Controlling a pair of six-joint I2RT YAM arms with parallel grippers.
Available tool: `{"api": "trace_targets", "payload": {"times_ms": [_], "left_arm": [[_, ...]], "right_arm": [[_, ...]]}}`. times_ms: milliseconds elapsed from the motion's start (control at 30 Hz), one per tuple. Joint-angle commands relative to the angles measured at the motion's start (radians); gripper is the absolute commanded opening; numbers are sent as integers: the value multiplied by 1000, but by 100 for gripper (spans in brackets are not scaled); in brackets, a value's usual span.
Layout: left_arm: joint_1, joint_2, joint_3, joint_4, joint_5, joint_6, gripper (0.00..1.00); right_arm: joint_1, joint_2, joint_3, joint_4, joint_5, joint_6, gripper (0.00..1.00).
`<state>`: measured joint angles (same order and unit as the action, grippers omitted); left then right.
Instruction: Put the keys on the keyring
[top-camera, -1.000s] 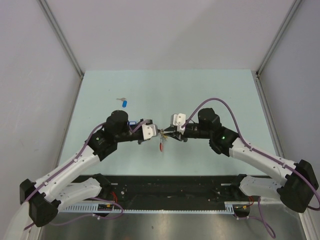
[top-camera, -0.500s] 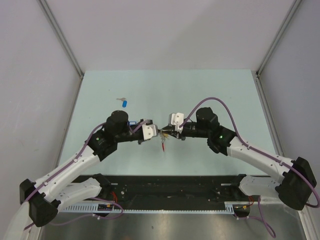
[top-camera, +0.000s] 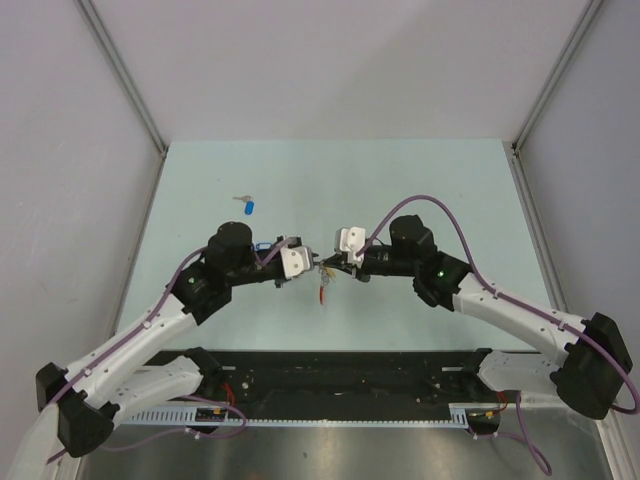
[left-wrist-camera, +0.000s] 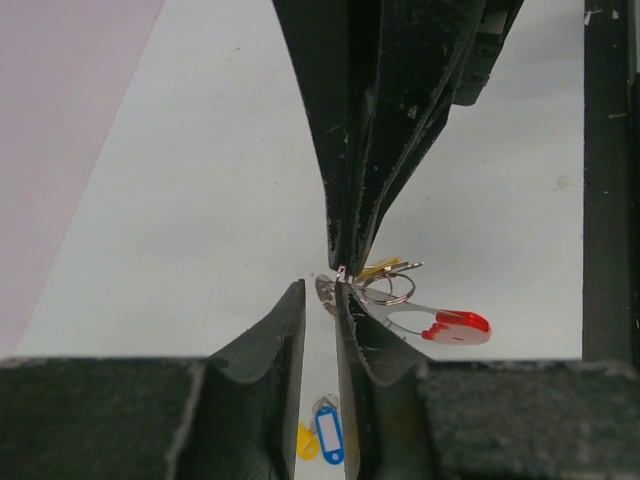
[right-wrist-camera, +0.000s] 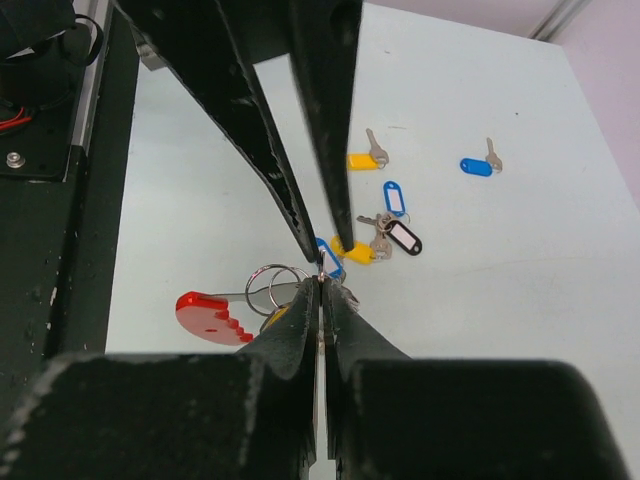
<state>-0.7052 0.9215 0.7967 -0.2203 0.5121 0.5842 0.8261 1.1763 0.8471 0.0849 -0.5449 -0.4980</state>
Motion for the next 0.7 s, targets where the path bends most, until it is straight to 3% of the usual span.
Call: {"api": "trace_targets", "payload": {"times_ms": [0, 167, 400, 667], "left_arm": [[-8, -72, -20, 123, -35, -72, 25], [0, -130, -54, 197, -35, -121, 34], [45, -142, -86, 331, 37, -230, 36], [52, -92, -76, 369, 152, -294, 40]], "right_arm": [[-25, -35, 46, 24, -6, 29, 0], [-74, -79, 32, 56, -93, 59, 0], [-150, -130, -8, 164, -236, 147, 0], [-179, -142, -29, 239, -306, 206, 0]]}}
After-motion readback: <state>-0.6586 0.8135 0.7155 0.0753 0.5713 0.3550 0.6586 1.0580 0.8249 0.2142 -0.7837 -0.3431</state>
